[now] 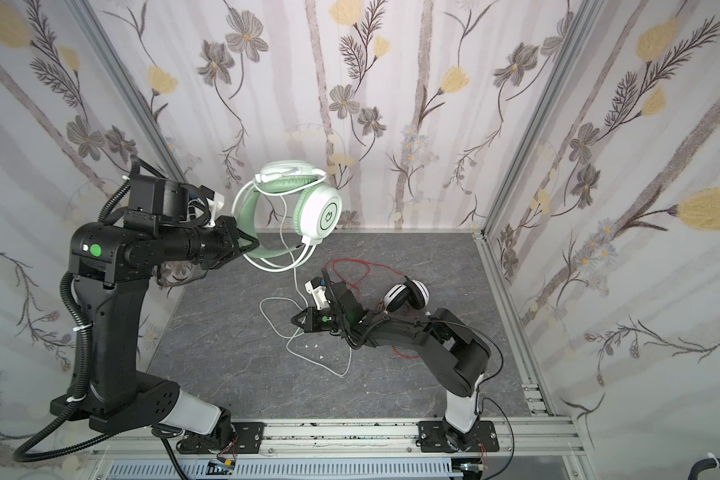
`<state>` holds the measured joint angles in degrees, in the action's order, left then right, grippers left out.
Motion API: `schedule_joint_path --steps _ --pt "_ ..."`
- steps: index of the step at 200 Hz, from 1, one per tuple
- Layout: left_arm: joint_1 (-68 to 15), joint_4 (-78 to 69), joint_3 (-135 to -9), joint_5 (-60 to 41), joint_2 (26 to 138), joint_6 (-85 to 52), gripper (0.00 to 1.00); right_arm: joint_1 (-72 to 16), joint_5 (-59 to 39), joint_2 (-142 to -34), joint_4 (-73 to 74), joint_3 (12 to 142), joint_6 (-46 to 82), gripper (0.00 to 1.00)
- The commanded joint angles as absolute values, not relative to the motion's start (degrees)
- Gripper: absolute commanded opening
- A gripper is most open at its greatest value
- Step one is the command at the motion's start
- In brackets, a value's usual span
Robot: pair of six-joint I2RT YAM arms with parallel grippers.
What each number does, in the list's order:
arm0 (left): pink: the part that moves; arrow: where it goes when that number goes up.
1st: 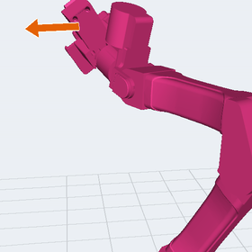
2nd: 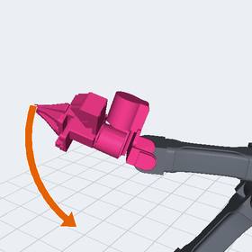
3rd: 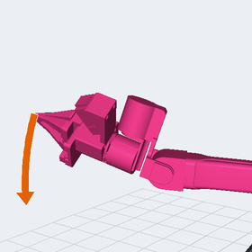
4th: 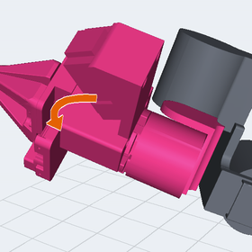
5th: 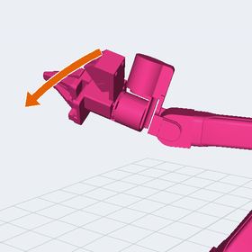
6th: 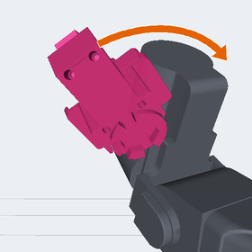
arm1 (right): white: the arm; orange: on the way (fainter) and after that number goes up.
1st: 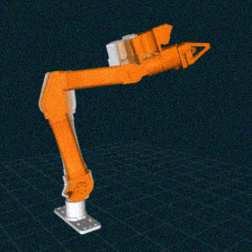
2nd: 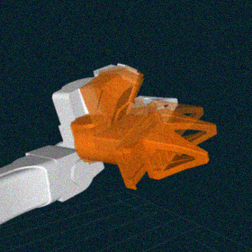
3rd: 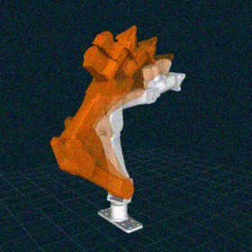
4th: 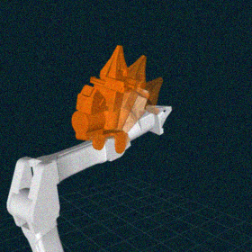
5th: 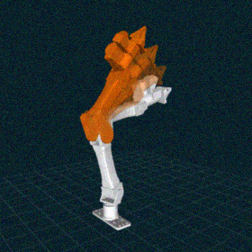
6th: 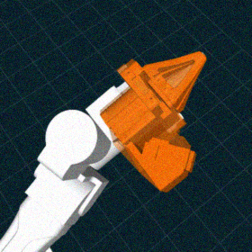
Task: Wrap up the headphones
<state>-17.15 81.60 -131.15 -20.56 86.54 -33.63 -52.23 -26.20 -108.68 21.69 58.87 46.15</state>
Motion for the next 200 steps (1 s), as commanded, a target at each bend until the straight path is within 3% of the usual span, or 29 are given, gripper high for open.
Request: schedule_joint_path --steps 1,50,76,138,171,200 --pt "-17.0 79.4 -126.6 -16.6 86.4 -33.0 0.00 -54.3 -18.4 -99.6 -0.6 58.8 33.9 0.00" --pt "-17.0 77.1 -119.6 -7.4 88.9 -33.0 0.00 -58.5 3.2 -79.5 -27.7 57.8 25.7 0.00" --pt "-17.0 77.7 -119.5 -7.0 91.7 -33.1 0.00 -60.1 12.5 -74.9 -38.0 61.8 24.0 0.00" --pt "-22.5 87.2 -119.4 7.7 95.9 -29.0 0.00 -62.3 33.1 -77.7 -54.9 79.3 11.1 0.00" --pt "-26.7 89.4 -115.1 14.7 95.1 -28.3 0.00 -62.5 41.7 -81.5 -56.5 86.5 3.6 0.00" --pt "-28.2 88.9 -111.3 14.8 94.7 -29.7 0.00 -64.7 45.2 -84.0 -55.2 91.2 -2.5 0.00"
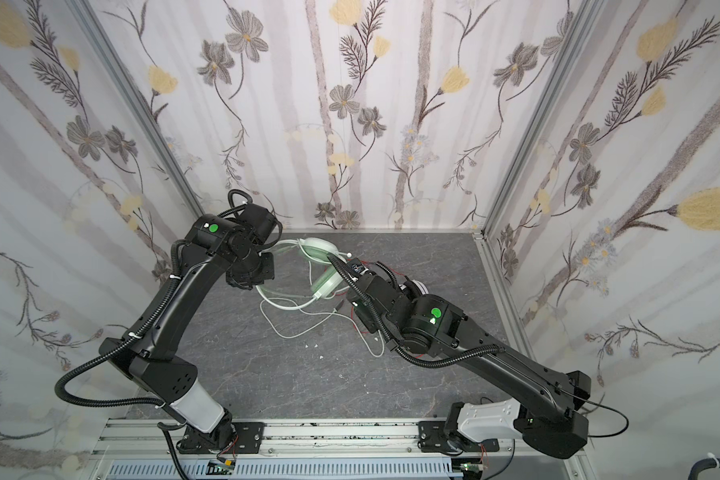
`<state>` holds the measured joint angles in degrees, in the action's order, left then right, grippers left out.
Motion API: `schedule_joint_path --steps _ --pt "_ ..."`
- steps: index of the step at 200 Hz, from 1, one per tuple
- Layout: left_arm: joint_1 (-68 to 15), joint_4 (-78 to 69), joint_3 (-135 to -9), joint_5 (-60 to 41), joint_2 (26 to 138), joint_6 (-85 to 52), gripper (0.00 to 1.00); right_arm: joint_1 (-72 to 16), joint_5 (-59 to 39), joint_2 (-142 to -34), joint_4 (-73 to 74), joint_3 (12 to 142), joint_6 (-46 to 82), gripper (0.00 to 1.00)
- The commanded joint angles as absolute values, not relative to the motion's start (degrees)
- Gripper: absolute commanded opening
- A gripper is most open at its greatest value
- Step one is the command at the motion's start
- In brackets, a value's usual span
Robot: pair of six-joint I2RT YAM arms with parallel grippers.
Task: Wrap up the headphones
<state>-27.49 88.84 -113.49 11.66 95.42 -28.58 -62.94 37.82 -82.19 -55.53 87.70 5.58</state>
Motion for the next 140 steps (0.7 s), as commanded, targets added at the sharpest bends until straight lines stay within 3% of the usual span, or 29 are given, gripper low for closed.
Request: schedule_joint_path --steps 1,87,140 --pt "-28.3 88.8 -111.2 14.7 94.7 -29.7 0.00 -64.7 45.2 -84.0 -55.2 91.2 -2.5 0.00" --pt "-29.0 88.2 -110.0 14.3 96.0 -29.6 0.00 -78.1 44.1 -85.8 -53.7 97.6 -13.7 0.00" --pt "-29.4 85.7 -110.2 10.6 95.8 -31.9 0.00 -82.3 32.8 -89.0 -54.7 100.9 -18.5 0.00"
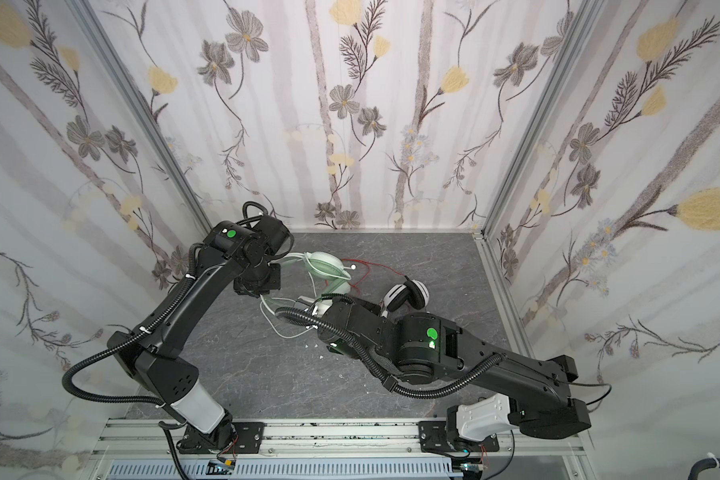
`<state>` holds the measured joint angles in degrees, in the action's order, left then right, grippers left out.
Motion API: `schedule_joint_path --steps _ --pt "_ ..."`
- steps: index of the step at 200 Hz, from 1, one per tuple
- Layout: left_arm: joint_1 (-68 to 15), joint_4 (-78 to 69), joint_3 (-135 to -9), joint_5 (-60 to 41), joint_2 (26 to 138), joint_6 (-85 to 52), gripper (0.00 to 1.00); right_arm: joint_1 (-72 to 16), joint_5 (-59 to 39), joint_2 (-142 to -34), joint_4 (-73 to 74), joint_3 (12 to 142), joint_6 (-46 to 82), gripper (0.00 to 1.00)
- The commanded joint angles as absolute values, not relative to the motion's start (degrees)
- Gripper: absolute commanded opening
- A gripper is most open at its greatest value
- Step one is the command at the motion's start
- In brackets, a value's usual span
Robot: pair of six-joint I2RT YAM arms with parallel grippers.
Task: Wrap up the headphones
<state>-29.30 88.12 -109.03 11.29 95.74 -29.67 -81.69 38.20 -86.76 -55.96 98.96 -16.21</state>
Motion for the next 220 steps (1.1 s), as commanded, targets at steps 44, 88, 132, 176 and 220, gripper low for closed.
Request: schedule_joint_path --steps 44,88,132,176,220 --pt "-29.5 83.9 -111.7 6.3 96.6 -32.3 0.00 -82.6 28.0 -94.7 -55.9 102.1 -14.7 0.00" --pt "-29.6 82.3 -110.2 3.5 95.5 -33.0 0.00 -81.0 27.4 -94.1 -56.3 102.6 -14.2 0.00" --pt "-29.6 85.1 -108.6 9.3 95.4 -30.7 0.00 -78.6 38.7 -92.2 -57.8 102.5 -12.8 0.00" --pt "-30.0 88.6 -107.5 16.0 93.6 -27.5 0.00 -73.8 48.0 -85.5 -58.5 99.6 -13.9 0.00" --pt "-33.3 92.8 -108.2 19.3 94.2 -22.8 0.00 -72.8 55.5 -83.0 -54.1 94.7 -17.1 0.00"
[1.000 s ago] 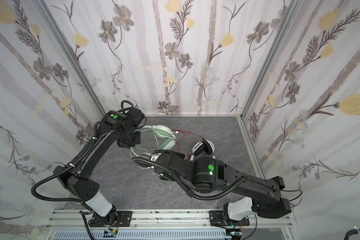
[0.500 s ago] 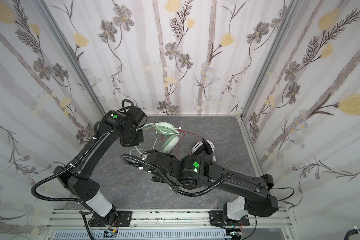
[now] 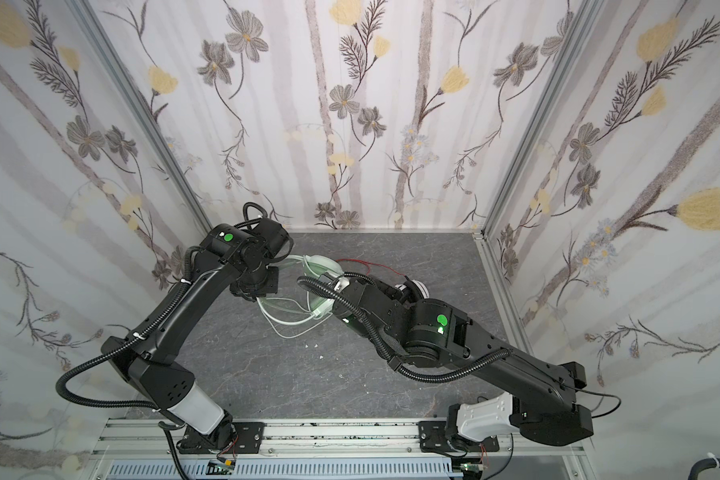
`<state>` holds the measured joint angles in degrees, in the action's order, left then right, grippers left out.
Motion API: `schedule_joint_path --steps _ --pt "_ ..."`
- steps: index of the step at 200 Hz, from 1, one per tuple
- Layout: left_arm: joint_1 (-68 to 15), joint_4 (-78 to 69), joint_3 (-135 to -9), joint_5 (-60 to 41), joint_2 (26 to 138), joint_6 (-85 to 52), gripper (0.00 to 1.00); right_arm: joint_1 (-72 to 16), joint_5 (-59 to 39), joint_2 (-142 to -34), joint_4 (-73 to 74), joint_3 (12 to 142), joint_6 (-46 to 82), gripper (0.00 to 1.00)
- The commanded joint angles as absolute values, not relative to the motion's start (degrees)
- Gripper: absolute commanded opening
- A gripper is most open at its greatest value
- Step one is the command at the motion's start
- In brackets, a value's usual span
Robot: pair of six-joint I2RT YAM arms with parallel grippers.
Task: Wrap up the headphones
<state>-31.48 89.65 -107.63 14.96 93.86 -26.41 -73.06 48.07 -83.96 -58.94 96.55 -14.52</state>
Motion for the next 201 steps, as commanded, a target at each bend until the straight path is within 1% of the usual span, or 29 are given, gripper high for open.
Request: schedule_joint_path --steps 1,38,68,97,123,161,201 --pt "-33.4 92.9 -108.2 19.5 94.2 -22.8 0.00 -72.8 55.6 -82.9 -53.7 94.6 -17.4 0.00" --pt "-37.5 96.4 -110.0 22.0 96.0 -20.7 0.00 -73.2 54.5 -79.1 -43.7 88.6 -30.4 0.00" --pt "-40.9 96.0 -110.7 20.5 96.0 -18.4 0.00 -73.2 48.3 -74.7 -35.5 83.0 -39.8 0.00" --pt "-45.1 92.2 -110.8 16.5 94.6 -16.4 0.00 -72.8 38.0 -71.1 -29.3 78.6 -44.2 0.00" --pt "-49.2 89.6 -111.9 14.8 93.7 -15.1 0.00 -69.8 27.0 -70.1 -26.3 76.9 -44.6 0.00" --pt "-53.3 89.9 -113.0 16.3 93.5 -13.2 0.00 -64.1 17.7 -71.7 -23.8 76.8 -42.5 0.00" --pt "-56.0 90.6 -112.5 17.8 92.3 -13.4 0.00 -56.0 6.9 -70.4 -15.0 72.2 -35.9 0.00"
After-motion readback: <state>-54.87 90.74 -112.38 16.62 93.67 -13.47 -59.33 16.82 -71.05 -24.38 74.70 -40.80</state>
